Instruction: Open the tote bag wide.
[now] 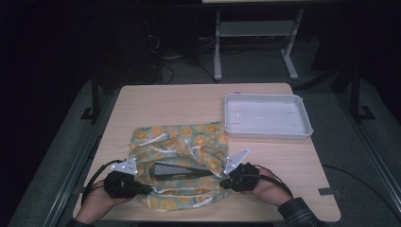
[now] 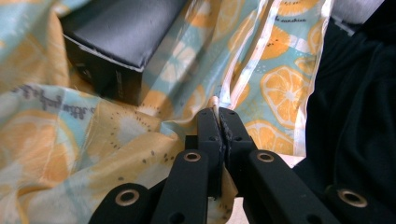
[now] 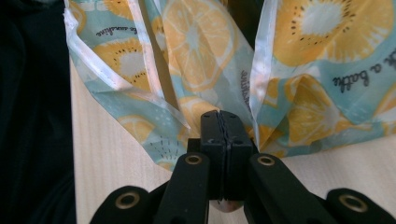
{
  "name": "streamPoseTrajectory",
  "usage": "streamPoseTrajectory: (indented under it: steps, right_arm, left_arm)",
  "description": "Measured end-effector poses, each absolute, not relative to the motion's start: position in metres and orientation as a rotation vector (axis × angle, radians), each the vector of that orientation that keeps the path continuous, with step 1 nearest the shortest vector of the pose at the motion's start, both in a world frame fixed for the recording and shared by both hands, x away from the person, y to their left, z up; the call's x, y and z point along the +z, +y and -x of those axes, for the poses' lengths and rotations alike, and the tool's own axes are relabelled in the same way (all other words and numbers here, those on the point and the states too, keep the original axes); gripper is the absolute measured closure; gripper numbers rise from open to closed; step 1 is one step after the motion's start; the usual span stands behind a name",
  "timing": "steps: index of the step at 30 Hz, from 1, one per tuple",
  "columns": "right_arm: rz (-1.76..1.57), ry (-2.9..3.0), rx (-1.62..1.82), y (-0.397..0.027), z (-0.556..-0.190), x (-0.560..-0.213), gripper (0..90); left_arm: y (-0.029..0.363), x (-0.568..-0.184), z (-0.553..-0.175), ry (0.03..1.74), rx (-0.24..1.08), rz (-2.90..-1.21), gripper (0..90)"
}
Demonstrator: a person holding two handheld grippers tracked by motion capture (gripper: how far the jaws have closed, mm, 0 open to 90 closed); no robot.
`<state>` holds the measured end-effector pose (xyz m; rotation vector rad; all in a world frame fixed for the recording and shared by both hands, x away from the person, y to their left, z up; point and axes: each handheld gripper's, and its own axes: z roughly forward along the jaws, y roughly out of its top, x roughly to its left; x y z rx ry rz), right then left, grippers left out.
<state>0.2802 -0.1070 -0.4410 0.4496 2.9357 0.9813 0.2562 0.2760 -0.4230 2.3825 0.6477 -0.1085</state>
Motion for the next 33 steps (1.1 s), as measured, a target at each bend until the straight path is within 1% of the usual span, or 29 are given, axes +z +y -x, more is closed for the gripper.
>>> streamPoseTrajectory:
  steps: [6,8,10,14,17,18,21,23,25,29,33]
  right_arm:
    - [-0.449,2.953,0.954,-0.103,-0.280,-0.447,88.3]
    - [-0.452,2.955,0.954,-0.103,-0.280,-0.447,88.3]
    - [-0.451,2.954,0.956,-0.103,-0.280,-0.447,88.3]
    - [-0.450,2.954,0.964,-0.103,-0.280,-0.446,88.3]
    - [-0.448,2.955,0.960,-0.103,-0.280,-0.447,88.0]
    - [-0.447,2.956,0.964,-0.103,-0.280,-0.446,87.9]
    - [-0.444,2.956,0.965,-0.102,-0.280,-0.446,87.9]
    - [-0.440,2.959,0.964,-0.102,-0.280,-0.446,87.8]
    - [-0.439,2.958,0.964,-0.102,-0.280,-0.446,87.8]
    - [-0.438,2.958,0.954,-0.101,-0.280,-0.447,87.8]
    - [-0.436,2.964,0.939,-0.099,-0.280,-0.449,87.8]
  left_arm:
    - [0.269,-0.440,-0.260,0.660,-0.094,-2.466,84.4]
    - [0.269,-0.439,-0.260,0.663,-0.094,-2.456,81.5]
    - [0.271,-0.433,-0.259,0.653,-0.088,-2.421,77.2]
    - [0.279,-0.414,-0.257,0.643,-0.060,-2.301,63.2]
    - [0.285,-0.404,-0.257,0.640,-0.036,-2.220,59.7]
    - [0.287,-0.403,-0.258,0.643,-0.022,-2.210,60.1]
    - [0.288,-0.404,-0.260,0.672,0.024,-2.224,69.9]
    - [0.288,-0.406,-0.261,0.690,0.033,-2.229,77.3]
    - [0.287,-0.409,-0.263,0.701,0.039,-2.258,81.2]
    - [0.283,-0.426,-0.268,0.756,0.020,-2.337,85.7]
    - [0.277,-0.438,-0.274,0.773,-0.009,-2.389,87.0]
